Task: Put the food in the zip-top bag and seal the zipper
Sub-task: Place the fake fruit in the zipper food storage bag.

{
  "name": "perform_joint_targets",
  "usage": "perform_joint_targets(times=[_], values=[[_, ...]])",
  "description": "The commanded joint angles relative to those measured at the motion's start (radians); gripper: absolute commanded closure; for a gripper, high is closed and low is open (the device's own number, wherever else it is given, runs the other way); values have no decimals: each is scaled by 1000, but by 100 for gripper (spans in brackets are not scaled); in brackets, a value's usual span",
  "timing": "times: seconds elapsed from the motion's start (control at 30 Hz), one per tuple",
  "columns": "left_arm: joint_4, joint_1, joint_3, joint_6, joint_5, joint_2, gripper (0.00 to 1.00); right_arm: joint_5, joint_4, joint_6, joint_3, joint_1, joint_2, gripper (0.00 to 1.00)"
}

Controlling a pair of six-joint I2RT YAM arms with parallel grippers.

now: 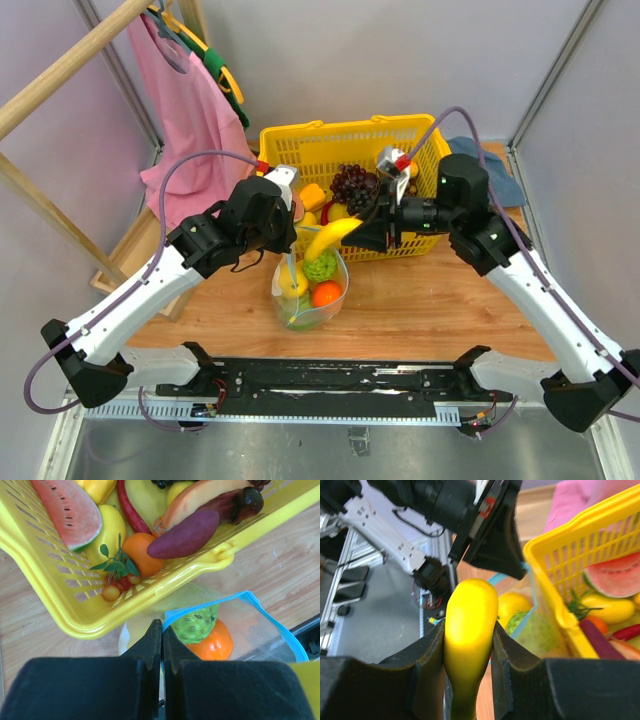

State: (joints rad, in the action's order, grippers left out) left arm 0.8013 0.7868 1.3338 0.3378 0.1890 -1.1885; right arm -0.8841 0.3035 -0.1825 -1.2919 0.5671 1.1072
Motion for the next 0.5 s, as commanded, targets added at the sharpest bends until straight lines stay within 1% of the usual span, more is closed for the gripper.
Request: perform_joint_targets(times=[0.0, 0.23, 0.47], values=[[-56, -7, 27, 3, 6, 30, 100, -37, 91, 88, 13, 80, 37, 96], [-72, -7, 21, 6, -18, 31, 100, -8, 167, 173, 13, 160, 136, 95], [-80, -8, 5, 14, -24, 38, 100, -25, 158, 213, 18, 233, 246, 91]])
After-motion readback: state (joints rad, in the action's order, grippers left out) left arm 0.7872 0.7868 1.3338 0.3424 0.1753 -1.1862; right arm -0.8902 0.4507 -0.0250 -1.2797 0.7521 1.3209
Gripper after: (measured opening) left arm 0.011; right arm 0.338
